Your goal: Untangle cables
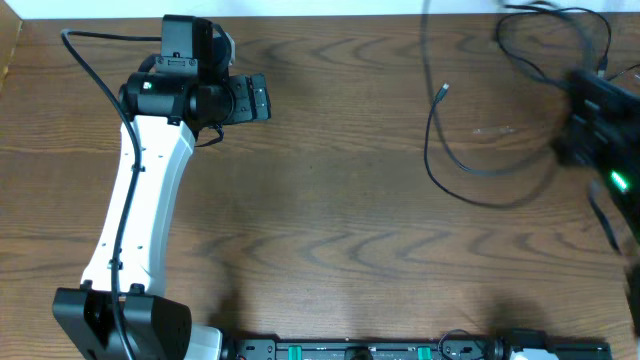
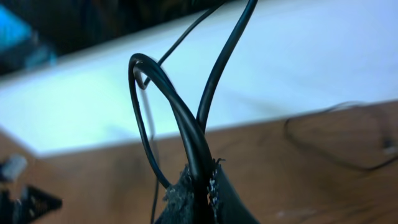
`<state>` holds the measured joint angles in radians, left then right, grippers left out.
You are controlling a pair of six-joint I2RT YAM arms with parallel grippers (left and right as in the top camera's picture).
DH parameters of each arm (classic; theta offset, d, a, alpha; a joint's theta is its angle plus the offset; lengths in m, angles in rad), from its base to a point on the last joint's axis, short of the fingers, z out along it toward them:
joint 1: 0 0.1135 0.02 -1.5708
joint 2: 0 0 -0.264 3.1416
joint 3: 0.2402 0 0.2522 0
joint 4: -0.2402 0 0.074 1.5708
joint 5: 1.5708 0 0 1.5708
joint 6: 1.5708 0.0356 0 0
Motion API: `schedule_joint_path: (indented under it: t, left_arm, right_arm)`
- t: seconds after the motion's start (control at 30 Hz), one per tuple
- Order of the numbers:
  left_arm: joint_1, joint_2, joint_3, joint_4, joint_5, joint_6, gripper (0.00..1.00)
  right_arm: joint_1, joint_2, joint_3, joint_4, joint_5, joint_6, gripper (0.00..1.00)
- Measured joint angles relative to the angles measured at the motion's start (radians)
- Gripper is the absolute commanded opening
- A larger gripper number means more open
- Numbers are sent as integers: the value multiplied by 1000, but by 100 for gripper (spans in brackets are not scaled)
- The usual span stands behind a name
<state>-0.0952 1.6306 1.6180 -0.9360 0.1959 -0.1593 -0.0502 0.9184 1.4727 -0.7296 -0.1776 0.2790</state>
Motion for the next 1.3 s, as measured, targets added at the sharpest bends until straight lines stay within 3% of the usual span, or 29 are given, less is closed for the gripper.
schedule_joint_path:
  t: [0.3, 0.53, 0.7, 0.87, 1.07, 1.17, 1.3]
  left_arm:
    - [0, 2, 0, 0, 0, 0, 95]
    - [0, 2, 0, 1, 0, 0, 96]
    - [0, 2, 0, 1, 0, 0, 95]
    - [0, 2, 0, 1, 0, 0, 95]
    - [0, 2, 0, 1, 0, 0, 95]
    - [0, 2, -3, 1, 0, 0, 96]
    - [0, 3, -12, 14, 0, 0, 95]
  right_arm:
    - [-87, -173, 132, -327, 344, 81, 1]
    - [-91, -66, 129, -532, 571, 182, 2]
    - [-158, 62, 127, -573, 647, 226, 1]
    - [-346, 191, 124, -591, 611, 235, 1]
    - [-668, 311, 121, -583, 476, 192, 1]
    - [-835, 384, 121, -530, 410, 182, 1]
    - [-936, 477, 121, -433, 352, 187, 1]
